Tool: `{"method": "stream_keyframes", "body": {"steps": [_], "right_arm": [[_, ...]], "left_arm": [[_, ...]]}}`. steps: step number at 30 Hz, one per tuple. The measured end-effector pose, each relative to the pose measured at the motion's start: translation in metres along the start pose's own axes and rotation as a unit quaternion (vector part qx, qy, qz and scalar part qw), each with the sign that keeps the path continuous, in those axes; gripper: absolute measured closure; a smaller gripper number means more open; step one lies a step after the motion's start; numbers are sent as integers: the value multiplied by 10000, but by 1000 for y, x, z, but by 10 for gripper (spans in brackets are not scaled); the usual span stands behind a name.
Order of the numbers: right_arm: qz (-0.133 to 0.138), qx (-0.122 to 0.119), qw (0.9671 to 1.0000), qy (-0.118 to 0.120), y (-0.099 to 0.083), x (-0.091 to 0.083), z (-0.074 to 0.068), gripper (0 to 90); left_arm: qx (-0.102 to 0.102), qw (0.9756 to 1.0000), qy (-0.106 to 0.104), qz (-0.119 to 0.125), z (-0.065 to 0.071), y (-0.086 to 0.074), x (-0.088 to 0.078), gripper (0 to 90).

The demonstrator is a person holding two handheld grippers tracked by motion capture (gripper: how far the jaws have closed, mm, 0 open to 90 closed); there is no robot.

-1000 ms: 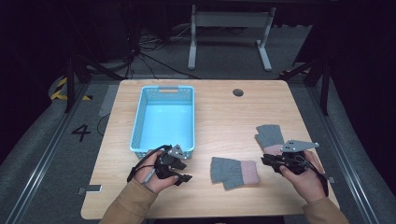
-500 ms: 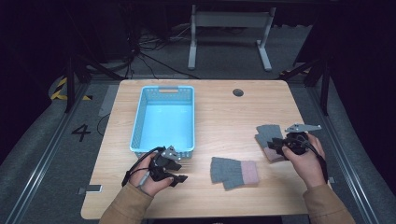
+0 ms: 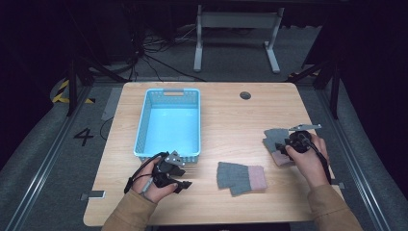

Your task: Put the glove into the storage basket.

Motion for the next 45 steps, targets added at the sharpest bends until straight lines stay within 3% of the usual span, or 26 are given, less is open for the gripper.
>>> {"method": "stream_keyframes", "body": {"steps": [5, 13, 16, 21, 26, 40, 45], "right_arm": [[-64, 200, 9997, -100, -3, 9, 1, 485], [-221, 280, 9992, -156, -9, 19, 0, 503], [-250, 295, 9992, -96, -10, 18, 0, 568], [-271, 177, 9994, -119, -10, 16, -1, 778], [-149, 157, 9997, -77, -10, 14, -1, 839], [231, 58, 9997, 114, 0, -19, -6, 850], [455, -44, 9983, 356, 6, -37, -15, 849]], "left_arm": [[27, 10000, 14, -10, -1, 1, 0, 497], [31, 10000, 9, 4, 0, 1, 1, 498], [25, 10000, 29, 15, 0, 2, 1, 498], [39, 10000, 23, 23, 0, 2, 1, 499], [34, 10000, 10, 32, 0, 2, 0, 500], [82, 10000, -26, 47, 0, 5, 0, 505], [87, 9999, -54, 65, 1, 7, 1, 505]]}}
Point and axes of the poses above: each handheld gripper's, and its own axes: x roughly forward along the jaws, y roughly out of its top, z roughly to its right, the point moved 6 cm from there along x, roughly forward along the jaws, and after that the axes turned 2 degrees about -y, right-handed, at the moved point
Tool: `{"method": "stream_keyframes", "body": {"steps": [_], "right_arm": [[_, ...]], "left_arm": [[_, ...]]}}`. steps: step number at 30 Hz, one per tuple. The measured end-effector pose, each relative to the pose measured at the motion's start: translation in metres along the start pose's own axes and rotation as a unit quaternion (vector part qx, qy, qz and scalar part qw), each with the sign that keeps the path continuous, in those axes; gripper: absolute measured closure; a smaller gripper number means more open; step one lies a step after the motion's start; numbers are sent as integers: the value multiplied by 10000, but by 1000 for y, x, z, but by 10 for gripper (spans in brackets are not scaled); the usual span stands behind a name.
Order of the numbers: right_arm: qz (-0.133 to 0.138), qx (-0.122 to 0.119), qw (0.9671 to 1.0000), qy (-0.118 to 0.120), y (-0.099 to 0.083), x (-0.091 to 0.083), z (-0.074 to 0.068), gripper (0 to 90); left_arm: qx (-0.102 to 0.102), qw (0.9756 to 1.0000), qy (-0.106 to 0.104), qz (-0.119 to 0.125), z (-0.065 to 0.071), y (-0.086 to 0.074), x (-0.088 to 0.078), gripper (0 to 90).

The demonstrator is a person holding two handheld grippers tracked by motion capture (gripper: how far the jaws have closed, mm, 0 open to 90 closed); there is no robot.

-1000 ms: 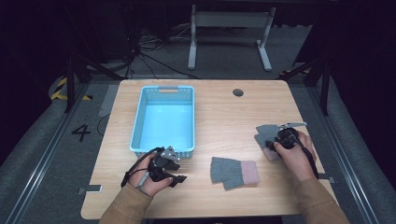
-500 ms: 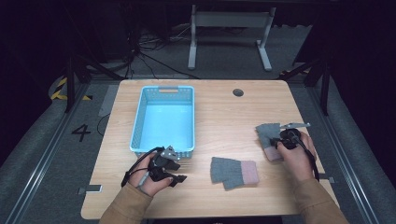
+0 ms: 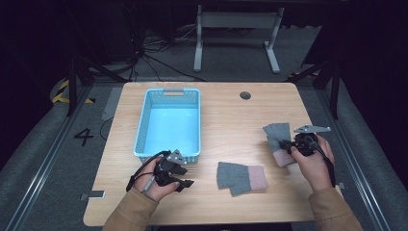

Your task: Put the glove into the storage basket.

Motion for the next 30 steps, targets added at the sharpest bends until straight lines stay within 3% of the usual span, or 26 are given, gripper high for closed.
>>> {"method": "stream_keyframes", "body": {"steps": [7, 13, 18, 25, 30], "right_arm": [[-12, -304, 9992, 261, 5, -17, -18, 847], [-67, -606, 9954, 744, 6, -27, -37, 845], [-120, -1156, 9871, 1104, 4, -31, -56, 843], [-236, -1474, 9773, 1504, 0, -31, -74, 842], [-335, -1774, 9674, 1777, -5, -27, -86, 840]], "left_arm": [[64, 10000, -41, -5, 1, 4, 2, 506], [113, 9999, -71, -10, 1, 7, 4, 507], [124, 9999, -106, -4, 2, 9, 6, 509], [138, 9998, -124, -5, 3, 9, 6, 512], [144, 9998, -126, -9, 3, 10, 6, 513]]}}
Point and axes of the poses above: each handheld gripper's, and its own axes: x roughly forward along the jaws, y roughly out of its top, z roughly to its right, the point moved 6 cm from there along x, roughly forward along the jaws, and after that the axes turned 2 degrees about -y, right-handed, at the moved point
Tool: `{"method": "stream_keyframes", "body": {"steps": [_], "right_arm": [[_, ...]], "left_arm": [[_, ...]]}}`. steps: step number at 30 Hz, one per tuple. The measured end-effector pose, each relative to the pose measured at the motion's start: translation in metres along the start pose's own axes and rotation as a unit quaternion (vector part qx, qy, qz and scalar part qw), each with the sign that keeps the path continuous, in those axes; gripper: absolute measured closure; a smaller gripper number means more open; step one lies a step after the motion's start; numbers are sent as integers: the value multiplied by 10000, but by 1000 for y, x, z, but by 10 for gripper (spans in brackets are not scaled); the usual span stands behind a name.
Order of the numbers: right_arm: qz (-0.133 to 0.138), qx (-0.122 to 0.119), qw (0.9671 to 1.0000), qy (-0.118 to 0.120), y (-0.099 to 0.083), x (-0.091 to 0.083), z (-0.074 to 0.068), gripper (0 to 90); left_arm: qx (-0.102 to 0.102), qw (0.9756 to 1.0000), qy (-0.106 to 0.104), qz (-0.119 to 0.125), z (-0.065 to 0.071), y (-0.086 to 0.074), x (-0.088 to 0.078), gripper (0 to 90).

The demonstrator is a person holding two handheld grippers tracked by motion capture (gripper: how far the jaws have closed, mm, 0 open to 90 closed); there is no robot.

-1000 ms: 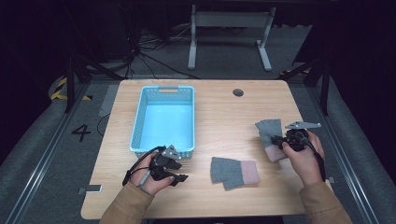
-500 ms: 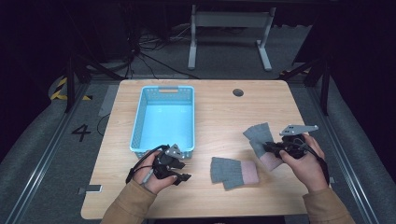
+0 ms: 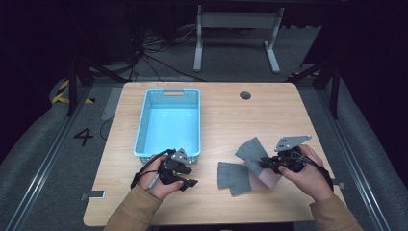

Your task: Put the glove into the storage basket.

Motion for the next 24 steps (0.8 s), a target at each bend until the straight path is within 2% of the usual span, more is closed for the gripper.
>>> {"method": "stream_keyframes", "body": {"steps": [7, 9, 11, 18, 24], "right_arm": [[-156, -309, 9986, 387, -2, 12, -14, 837], [-138, -464, 9968, 632, -3, 15, -19, 835], [-152, -484, 9956, 783, -5, 18, -22, 835], [-350, -544, 9937, 911, -13, 30, -24, 835], [-392, -540, 9938, 894, -17, 39, -27, 822]], "left_arm": [[27, 10000, -20, -11, 1, 1, 1, 517], [23, 10000, -18, -23, 1, 1, 1, 517], [39, 10000, -33, -9, 1, 2, 2, 517], [72, 10000, -54, -28, 2, 4, 4, 520], [130, 9999, -71, -48, 4, 6, 7, 520]]}}
Point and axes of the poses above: each handheld gripper's, and its own axes: x roughly forward along the jaws, y roughly out of its top, z roughly to its right, the point moved 6 cm from there along x, roughly forward along the jaws, and after that the axes turned 2 degrees about -y, right-handed, at the moved point
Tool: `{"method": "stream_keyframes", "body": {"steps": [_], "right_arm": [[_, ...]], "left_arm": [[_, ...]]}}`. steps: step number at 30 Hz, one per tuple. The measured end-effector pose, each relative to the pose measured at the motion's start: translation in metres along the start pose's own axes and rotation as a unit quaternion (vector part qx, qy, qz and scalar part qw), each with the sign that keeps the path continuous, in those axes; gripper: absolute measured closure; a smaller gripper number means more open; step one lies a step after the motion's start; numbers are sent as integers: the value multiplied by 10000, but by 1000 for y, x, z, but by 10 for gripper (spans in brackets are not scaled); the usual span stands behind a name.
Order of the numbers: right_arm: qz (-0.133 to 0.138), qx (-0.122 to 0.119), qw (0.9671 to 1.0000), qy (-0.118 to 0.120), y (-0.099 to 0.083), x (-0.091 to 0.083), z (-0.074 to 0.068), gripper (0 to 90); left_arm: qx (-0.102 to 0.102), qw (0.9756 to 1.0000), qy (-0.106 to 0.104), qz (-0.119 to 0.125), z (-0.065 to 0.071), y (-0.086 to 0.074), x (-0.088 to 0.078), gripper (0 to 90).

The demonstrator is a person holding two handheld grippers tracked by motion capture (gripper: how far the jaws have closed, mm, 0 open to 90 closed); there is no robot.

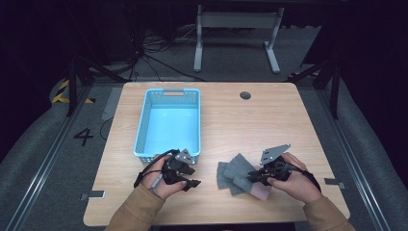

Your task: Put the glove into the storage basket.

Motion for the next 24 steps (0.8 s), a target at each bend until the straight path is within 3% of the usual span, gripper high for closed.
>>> {"method": "stream_keyframes", "body": {"steps": [5, 10, 16, 24], "right_arm": [[106, 32, 9999, 2, -2, 6, 0, 702], [369, 247, 9990, -39, -2, -2, -1, 588], [499, 455, 9974, -235, -6, -19, 3, 606], [433, 634, 9959, -485, -20, -38, 11, 653]], "left_arm": [[52, 10000, -46, -33, 2, 2, 3, 521], [109, 9999, -88, -42, 3, 6, 6, 521], [255, 9995, -172, -14, 8, 13, 8, 534], [374, 9987, -335, -39, 16, 21, 17, 562]]}}
Point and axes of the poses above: each handheld gripper's, and its own axes: x roughly forward along the jaws, y roughly out of its top, z roughly to its right, the point moved 6 cm from there along x, roughly forward along the jaws, and after that the axes turned 2 degrees about -y, right-handed, at the moved point
